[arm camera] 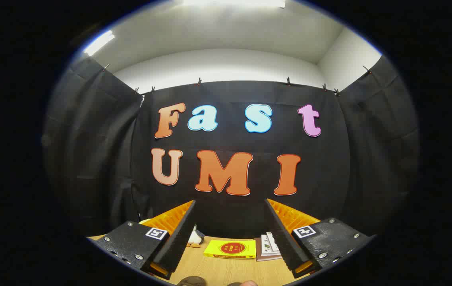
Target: Open the storage box then place both shoes into the box .Put the left shoe in first, then the right shoe, with the right side of both shoes facing outward in a uniform manner.
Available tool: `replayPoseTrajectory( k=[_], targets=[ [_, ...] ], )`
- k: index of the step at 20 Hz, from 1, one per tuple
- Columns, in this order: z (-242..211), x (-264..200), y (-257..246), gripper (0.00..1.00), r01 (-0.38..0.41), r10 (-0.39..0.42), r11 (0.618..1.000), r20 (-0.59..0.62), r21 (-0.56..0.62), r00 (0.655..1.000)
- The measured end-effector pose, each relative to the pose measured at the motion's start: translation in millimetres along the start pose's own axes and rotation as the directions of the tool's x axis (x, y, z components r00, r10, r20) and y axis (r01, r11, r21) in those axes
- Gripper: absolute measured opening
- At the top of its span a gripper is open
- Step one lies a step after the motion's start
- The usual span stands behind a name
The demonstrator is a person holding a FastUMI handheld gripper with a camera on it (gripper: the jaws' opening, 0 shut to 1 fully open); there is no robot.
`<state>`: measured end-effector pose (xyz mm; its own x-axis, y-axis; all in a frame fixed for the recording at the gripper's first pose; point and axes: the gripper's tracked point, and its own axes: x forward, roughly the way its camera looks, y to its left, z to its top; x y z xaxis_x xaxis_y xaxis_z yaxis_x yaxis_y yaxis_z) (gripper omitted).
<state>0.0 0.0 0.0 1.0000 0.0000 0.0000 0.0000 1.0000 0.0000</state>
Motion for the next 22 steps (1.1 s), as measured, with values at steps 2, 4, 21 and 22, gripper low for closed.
replayPoseTrajectory(
  k=[2, 4, 21, 22],
  targets=[
    [0.6, -0.5, 0.0, 0.99, 0.0, 0.0, 1.0, -0.001, 0.005, 1.0],
    [-0.3, -0.4, 0.2, 0.99, 0.003, -0.003, 1.0, -0.004, 0.003, 1.0],
    [-70.1, -4.3, 41.1, 0.99, -0.112, 0.132, 0.987, -0.193, 0.111, 0.972],
    [-77.9, -3.6, 49.3, 0.99, -0.128, 0.153, 0.983, -0.207, 0.132, 0.966]
  ],
)
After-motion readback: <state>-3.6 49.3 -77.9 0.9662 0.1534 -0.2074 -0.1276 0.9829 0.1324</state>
